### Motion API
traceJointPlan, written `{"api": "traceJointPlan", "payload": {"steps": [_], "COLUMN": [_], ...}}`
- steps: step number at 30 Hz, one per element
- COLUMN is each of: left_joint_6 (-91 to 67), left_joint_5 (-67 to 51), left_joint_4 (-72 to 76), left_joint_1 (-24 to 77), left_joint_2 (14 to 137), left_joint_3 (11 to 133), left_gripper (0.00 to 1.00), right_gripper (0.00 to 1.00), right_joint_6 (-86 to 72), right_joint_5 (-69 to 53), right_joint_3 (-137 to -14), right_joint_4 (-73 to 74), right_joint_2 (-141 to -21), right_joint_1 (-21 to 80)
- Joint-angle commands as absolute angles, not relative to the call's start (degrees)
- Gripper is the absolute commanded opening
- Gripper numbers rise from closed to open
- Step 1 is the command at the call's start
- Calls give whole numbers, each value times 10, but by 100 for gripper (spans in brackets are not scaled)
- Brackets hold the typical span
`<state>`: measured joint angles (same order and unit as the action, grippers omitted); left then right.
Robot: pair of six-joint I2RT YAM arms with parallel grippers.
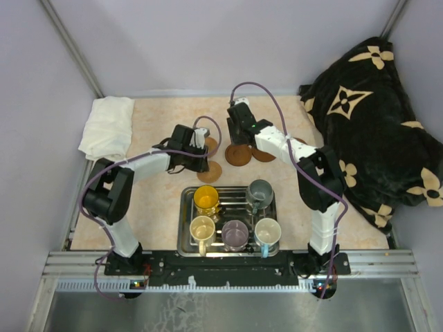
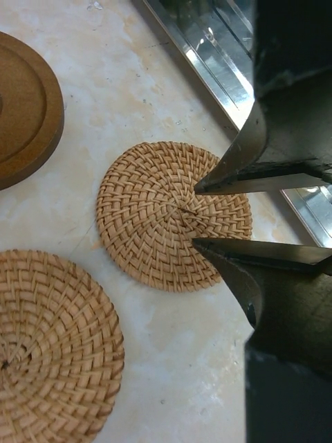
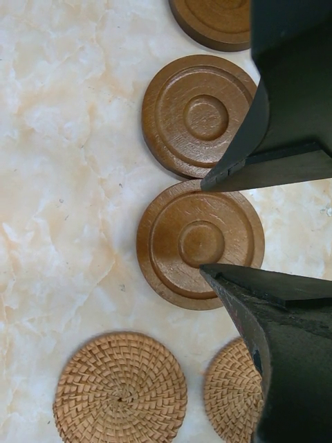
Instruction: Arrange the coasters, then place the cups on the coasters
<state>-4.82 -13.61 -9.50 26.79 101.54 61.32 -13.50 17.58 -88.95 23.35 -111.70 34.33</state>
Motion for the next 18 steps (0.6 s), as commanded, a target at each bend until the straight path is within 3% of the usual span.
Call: {"api": "traceJointPlan", "payload": {"steps": [1, 8, 18], "left_joint_6": [-24, -12, -37], "left_joint_5": [-181, -206, -114], "left_joint_4": [-102, -117, -183], "left_joint_1": [276, 280, 278], "left_joint_2": [1033, 1070, 1107], "left_joint_3": [636, 659, 671], "left_gripper": [38, 39, 39], "right_gripper": [47, 47, 48], "right_joint_6": [-136, -142, -139], "right_joint_5": [192, 192, 202], "right_joint_3": [-919, -914, -912], "right_joint_4": [211, 210, 210], "right_joint_2": [-1096, -1098, -1093], "right_joint_1": [346, 346, 346]}}
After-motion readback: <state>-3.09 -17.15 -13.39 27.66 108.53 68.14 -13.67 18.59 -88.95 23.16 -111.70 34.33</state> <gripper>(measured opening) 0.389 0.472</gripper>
